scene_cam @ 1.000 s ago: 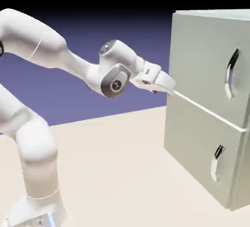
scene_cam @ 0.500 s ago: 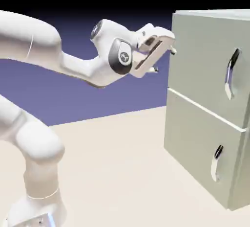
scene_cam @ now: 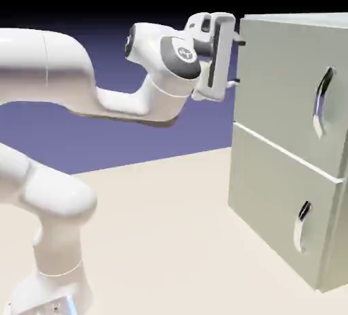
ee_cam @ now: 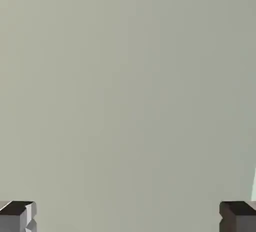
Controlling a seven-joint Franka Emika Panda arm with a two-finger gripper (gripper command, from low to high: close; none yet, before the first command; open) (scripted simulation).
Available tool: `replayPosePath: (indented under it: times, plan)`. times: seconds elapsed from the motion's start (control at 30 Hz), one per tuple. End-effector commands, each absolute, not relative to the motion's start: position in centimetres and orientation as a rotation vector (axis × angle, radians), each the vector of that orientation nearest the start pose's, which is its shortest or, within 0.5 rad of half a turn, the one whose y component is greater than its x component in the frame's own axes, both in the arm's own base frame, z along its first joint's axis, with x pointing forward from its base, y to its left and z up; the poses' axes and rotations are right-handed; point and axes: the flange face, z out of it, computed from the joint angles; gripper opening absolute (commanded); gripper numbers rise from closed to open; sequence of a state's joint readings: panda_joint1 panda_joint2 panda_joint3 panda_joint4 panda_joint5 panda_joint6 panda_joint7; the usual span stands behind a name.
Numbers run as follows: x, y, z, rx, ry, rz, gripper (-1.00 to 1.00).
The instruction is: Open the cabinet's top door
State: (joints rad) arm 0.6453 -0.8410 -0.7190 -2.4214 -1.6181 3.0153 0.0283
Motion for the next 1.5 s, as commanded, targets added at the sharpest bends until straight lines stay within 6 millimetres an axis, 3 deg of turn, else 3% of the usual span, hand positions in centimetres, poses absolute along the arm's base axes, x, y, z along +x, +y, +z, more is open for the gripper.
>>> replayPosePath:
  times: [0.0,0.4,0.63,0.87,0.93,1.1,1.13,1.3,1.47]
  plan:
    - [37.5,-4.3,62.8,1.652,1.145,1.453,0.0]
    - [39.7,-10.3,60.5,1.134,1.349,1.142,0.0]
    - [42.0,-13.9,57.2,0.863,1.428,0.915,0.0]
    - [44.8,-17.3,52.6,0.603,1.494,0.668,0.0]
    - [45.0,-17.6,52.2,0.582,1.499,0.648,0.0]
    - [50.0,-17.3,52.2,0.582,1.499,0.648,0.0]
    - [50.0,-17.3,52.2,0.582,1.499,0.648,-1.0]
    - [47.1,-16.3,52.2,0.635,1.47,0.59,-1.0]
    - [46.1,-15.9,52.2,0.652,1.461,0.572,-1.0]
